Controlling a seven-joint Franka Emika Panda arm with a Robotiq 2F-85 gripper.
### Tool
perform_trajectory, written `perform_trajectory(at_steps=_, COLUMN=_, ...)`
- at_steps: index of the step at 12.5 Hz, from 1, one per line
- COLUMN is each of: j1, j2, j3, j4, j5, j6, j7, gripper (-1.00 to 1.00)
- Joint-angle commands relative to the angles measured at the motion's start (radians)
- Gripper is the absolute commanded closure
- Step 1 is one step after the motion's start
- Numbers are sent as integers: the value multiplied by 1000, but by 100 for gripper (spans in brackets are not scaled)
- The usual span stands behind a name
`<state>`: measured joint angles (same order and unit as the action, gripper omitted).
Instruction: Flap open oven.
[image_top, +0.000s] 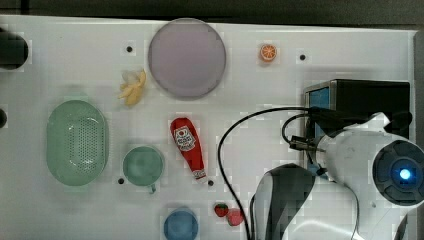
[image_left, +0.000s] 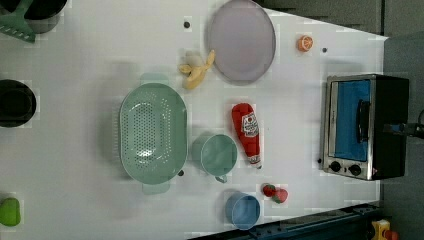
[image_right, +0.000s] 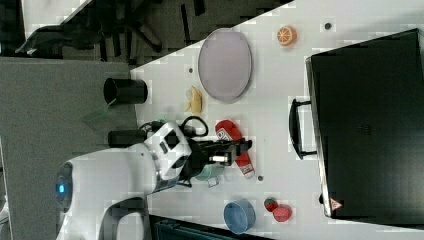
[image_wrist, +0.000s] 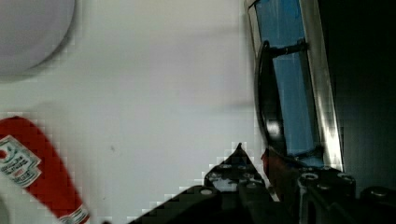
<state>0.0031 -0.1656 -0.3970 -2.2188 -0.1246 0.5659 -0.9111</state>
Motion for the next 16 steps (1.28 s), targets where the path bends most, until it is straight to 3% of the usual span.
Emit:
perform_trajectory(at_steps=1, j1=-17, j2=40, j3=-46, j4=0, j5=-2, j6=62, j7=-119, gripper=65)
perform_trajectory(at_steps=16, j1=-13, j2=325, j3=-77, j4=-2, j5=-1, j6=272, j7=-123, gripper=65)
